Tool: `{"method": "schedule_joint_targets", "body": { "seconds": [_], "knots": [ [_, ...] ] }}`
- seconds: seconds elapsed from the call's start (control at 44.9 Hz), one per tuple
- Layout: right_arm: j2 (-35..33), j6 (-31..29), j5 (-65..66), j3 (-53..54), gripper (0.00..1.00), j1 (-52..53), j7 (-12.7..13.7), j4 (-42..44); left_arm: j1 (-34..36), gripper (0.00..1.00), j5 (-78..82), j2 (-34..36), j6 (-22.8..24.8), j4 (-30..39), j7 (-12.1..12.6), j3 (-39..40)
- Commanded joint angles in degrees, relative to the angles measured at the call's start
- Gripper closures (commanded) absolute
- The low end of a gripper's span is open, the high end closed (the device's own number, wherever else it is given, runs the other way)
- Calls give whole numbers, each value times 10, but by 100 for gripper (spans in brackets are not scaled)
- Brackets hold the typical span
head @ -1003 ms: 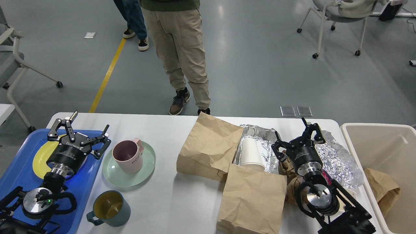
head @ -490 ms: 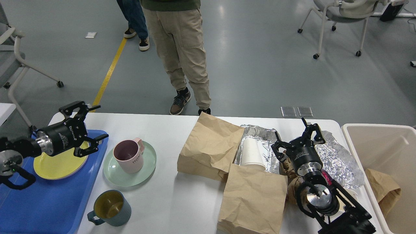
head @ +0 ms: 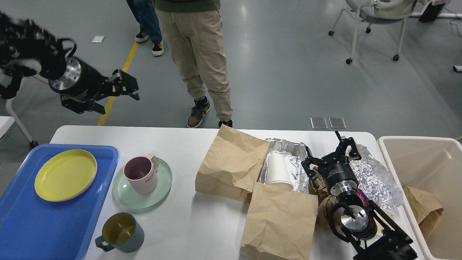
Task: Tidy desktop
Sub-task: 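Lift the left gripper and move it toward the small dark-green cup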
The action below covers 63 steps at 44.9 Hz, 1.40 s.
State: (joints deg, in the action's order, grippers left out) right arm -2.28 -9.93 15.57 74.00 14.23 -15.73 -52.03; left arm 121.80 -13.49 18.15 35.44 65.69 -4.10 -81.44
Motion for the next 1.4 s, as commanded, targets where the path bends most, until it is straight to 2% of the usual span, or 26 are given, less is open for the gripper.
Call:
{"method": "schedule_joint_targets", "body": {
  "seconds": [0.0,0.178,0.29,0.446,0.735,0.78,0.869,0.981,1.159,1.248,1.382],
  "knots": [
    [0,0,1,0,0,0,0,0,106,1,0,-43,18,97,1,-13],
    [0,0,0,0,0,0,0,0,229,1,0,-113,78,212,1,-28],
    [0,0,0,0,0,0,0,0,291,1,0,-126,78,304,0,-27],
    [0,0,0,0,0,0,0,0,316,2,0,-131,80,354,1,-41],
    [0,0,0,0,0,0,0,0,302,1,0,-131,82,350,2,-78],
    [0,0,0,0,0,0,0,0,299,1,-1,-128,80,349,-7,-85],
    [0,0,0,0,0,0,0,0,291,1,-1,-122,82,348,-10,-84],
    [0,0,0,0,0,0,0,0,288,1,0,-123,83,347,-3,-85],
    [0,0,0,0,0,0,0,0,258,2,10,-122,118,349,16,-86],
    [0,0,0,0,0,0,0,0,219,4,27,-122,97,348,26,-86],
    [0,0,0,0,0,0,0,0,114,7,37,-119,-6,346,27,-79]
  ]
}}
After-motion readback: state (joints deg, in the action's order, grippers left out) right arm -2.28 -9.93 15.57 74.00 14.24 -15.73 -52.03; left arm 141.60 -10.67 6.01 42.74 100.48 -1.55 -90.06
